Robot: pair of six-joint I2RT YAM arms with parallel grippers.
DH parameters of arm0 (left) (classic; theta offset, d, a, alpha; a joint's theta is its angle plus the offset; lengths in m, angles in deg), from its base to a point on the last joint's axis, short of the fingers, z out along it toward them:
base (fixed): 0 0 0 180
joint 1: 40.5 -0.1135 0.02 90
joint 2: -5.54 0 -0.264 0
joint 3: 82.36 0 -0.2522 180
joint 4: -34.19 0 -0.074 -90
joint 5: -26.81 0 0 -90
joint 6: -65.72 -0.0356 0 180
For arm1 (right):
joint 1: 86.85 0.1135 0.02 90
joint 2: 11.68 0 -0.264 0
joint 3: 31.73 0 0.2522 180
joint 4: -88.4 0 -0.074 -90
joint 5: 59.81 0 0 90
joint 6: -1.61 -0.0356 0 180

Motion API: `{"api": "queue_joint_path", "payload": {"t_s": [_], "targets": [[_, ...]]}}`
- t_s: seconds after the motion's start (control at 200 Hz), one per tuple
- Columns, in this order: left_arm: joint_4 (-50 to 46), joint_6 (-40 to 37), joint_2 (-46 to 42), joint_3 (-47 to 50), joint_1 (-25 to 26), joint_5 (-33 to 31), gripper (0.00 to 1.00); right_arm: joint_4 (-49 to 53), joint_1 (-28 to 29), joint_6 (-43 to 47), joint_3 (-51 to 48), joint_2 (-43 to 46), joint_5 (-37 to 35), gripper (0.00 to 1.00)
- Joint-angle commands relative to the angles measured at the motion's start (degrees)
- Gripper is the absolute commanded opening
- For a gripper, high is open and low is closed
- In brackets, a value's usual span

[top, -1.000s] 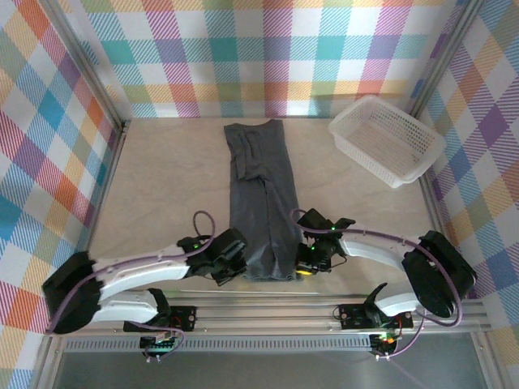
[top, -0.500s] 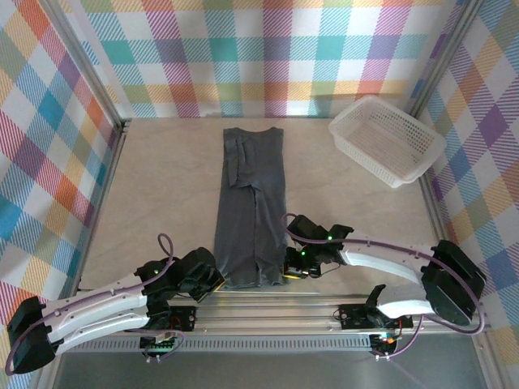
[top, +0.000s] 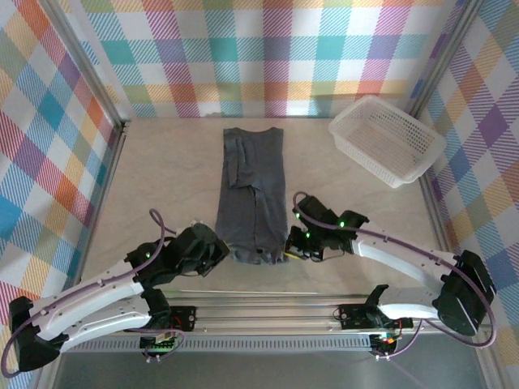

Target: Fold and stack the t-shirts

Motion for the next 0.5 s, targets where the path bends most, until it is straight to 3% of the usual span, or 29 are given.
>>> {"api": "queue_joint_path", "payload": {"t_s": [0.0,0.14,0.28,0.495], "targets": [[2.93,-6.71,6.53,-4.29,-6.95,0.9,0.0,2.2,-4.63,5.74,7.23,-5.0,0.85,0.0],[3.77,-11.75,15.49,-11.63,-16.57,3.42,0.0,2.72,-11.17,10.5,17.27,-14.13,4.2,0.0],[10.59,-15.87,24.39,-16.19,-24.9,9.12,0.04,4.11,-15.8,13.91,28.29,-25.22,7.62,0.0],[15.91,-21.2,43.84,-26.1,-32.09,18.02,0.07,4.75,-20.96,15.09,40.65,-40.18,10.27,0.0]]}}
